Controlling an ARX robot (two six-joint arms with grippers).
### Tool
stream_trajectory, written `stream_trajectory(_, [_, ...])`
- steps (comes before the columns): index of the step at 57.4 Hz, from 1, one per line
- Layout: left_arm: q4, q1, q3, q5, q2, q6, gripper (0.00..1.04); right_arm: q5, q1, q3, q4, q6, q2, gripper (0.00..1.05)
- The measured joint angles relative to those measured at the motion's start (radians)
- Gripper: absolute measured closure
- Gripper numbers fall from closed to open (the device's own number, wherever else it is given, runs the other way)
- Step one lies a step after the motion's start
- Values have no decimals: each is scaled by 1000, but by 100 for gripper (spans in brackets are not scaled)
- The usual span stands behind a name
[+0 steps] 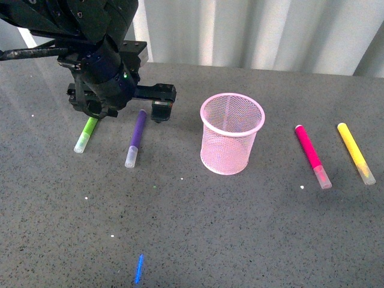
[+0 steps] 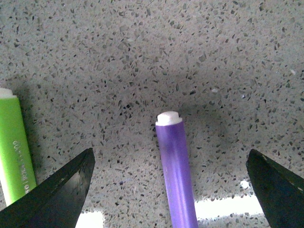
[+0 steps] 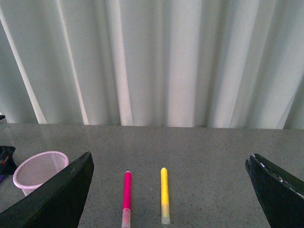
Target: Insert purple and pink pens into pink cup
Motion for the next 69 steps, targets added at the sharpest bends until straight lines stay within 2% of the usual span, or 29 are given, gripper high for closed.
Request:
stream_trajectory(12, [13, -6, 27, -32, 37, 19, 7, 0, 0, 0, 0, 0, 0, 7])
stream_trajectory(14, [14, -8, 28, -29, 40, 21, 11, 0, 0, 0, 0, 0, 0, 7])
stream_trajectory(19, [14, -13, 35, -34, 45, 29, 23, 0, 0, 0, 0, 0, 0, 7])
stream_trajectory(33, [27, -39, 45, -30, 59, 38, 77, 0, 0, 0, 0, 0, 0, 7])
stream_trajectory(39, [28, -40, 50, -36, 60, 40, 91, 0, 0, 0, 0, 0, 0, 7])
stream_trajectory(54, [74, -39, 26, -78, 50, 71, 92, 0, 0, 0, 0, 0, 0, 7])
stream_trajectory(69, [224, -19, -130, -92, -112, 128, 92, 0, 0, 0, 0, 0, 0, 7])
